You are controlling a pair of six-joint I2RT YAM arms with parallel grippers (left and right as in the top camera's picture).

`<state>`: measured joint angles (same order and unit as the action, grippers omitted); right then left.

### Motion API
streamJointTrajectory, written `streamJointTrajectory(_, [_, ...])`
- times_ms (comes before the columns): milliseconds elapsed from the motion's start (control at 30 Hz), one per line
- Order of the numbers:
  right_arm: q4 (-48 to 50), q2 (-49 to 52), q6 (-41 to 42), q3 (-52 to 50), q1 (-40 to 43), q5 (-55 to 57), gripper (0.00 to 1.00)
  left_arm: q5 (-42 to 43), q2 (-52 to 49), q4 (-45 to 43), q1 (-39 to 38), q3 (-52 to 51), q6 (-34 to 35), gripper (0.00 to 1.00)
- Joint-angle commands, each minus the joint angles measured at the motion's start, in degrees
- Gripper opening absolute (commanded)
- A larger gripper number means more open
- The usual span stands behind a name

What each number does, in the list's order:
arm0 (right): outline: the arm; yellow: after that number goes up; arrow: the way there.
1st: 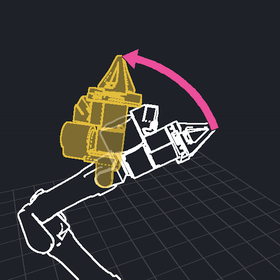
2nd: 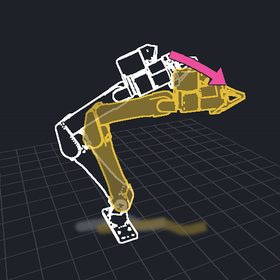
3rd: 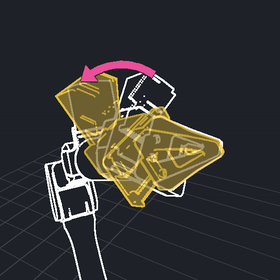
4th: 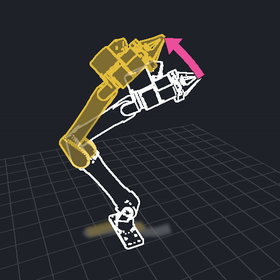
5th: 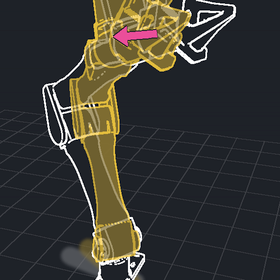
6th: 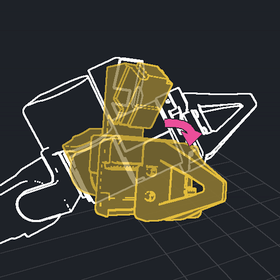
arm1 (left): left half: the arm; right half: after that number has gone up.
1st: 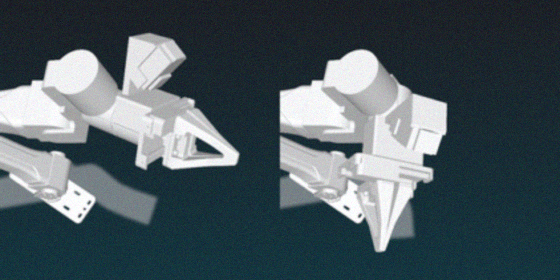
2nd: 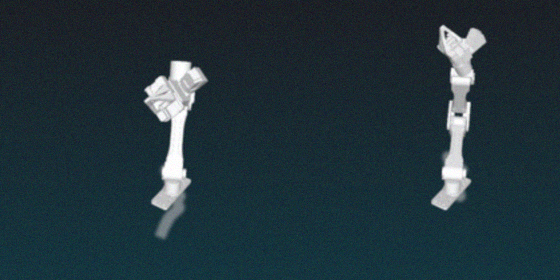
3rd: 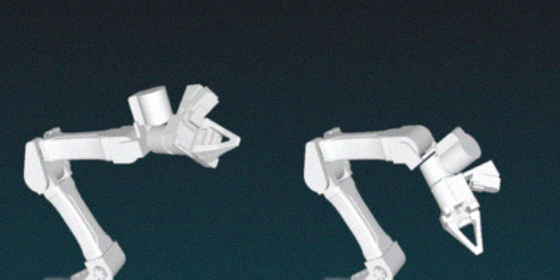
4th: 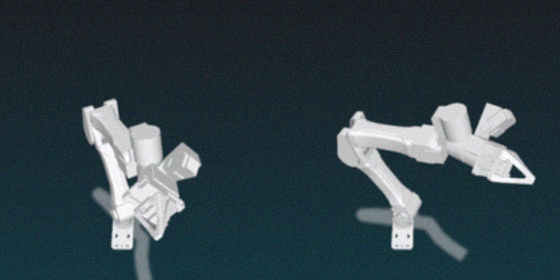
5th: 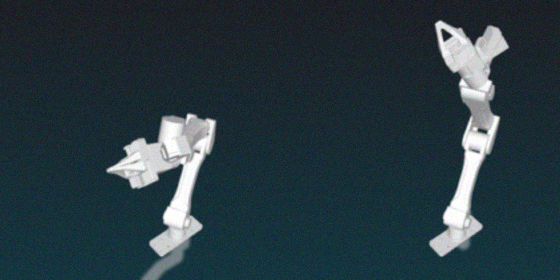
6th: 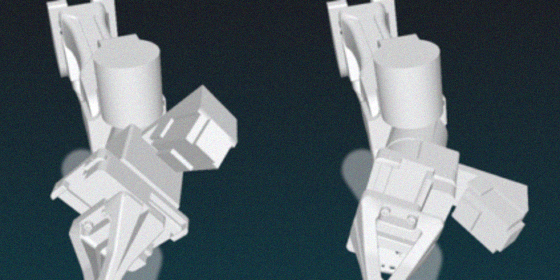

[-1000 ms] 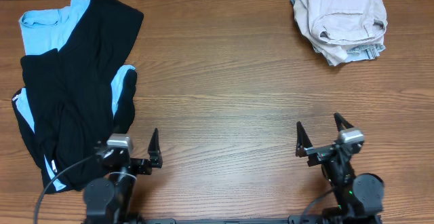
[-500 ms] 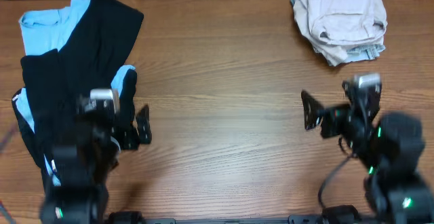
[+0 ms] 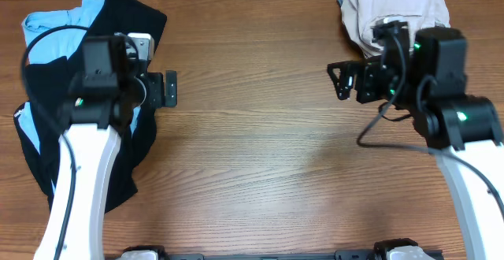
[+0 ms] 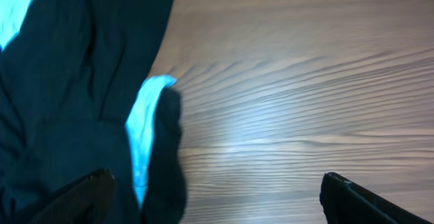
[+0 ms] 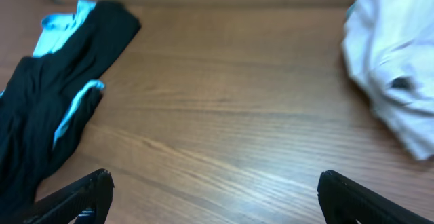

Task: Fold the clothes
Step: 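Reach left gripper to the black garment on the left pile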

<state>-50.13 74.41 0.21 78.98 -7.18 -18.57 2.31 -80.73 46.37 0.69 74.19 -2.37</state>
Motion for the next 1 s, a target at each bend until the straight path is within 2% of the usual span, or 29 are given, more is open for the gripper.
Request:
streamJointTrajectory(0, [-0.76,2.40,0.20,1.29,-0.26,-2.97,0.98,-8.61,-4.87,-0.79,1.81,0.98,-1.03,0.96])
streamJointTrajectory(100, [-1.75,4.55,0.20,1.25,-0.26,-2.97,0.90,-13.14,-9.33,-0.90,4.04,0.98,-0.59,0.92])
streamJointTrajectory(300, [-2.58,9.07,0.22,1.25,-0.26,-2.99,0.79,-13.64,-17.84,-3.04,9.25,0.98,-0.61,0.81])
streamJointTrajectory(467, [-3.15,11.65,0.22,1.22,-0.26,-2.99,0.74,-13.66,-23.02,-4.13,11.43,0.98,-0.50,0.66])
streamJointTrajectory(733, [-2.69,12.39,0.20,1.22,-0.26,-2.95,0.73,-12.81,-29.44,-9.77,12.13,0.98,0.20,0.66])
streamJointTrajectory(833, [-2.71,12.39,0.20,1.20,-0.26,-2.95,0.73,-12.81,-31.04,-10.34,12.09,0.98,0.22,0.63])
streamJointTrajectory(867, [-2.71,12.39,0.20,1.20,-0.26,-2.95,0.73,-12.81,-31.50,-10.49,12.09,0.98,0.20,0.60])
streamJointTrajectory(900, [-2.69,12.39,0.20,1.20,-0.26,-2.95,0.73,-12.83,-32.06,-10.54,12.09,0.98,0.20,0.53])
streamJointTrajectory(933, [-2.64,12.39,0.20,1.20,-0.26,-2.91,0.73,-12.83,-32.41,-10.54,12.09,0.98,0.22,0.41])
streamJointTrajectory(967, [-2.54,12.39,0.20,1.18,-0.26,-2.71,0.73,-12.81,-32.41,-10.54,12.09,0.98,0.22,0.36])
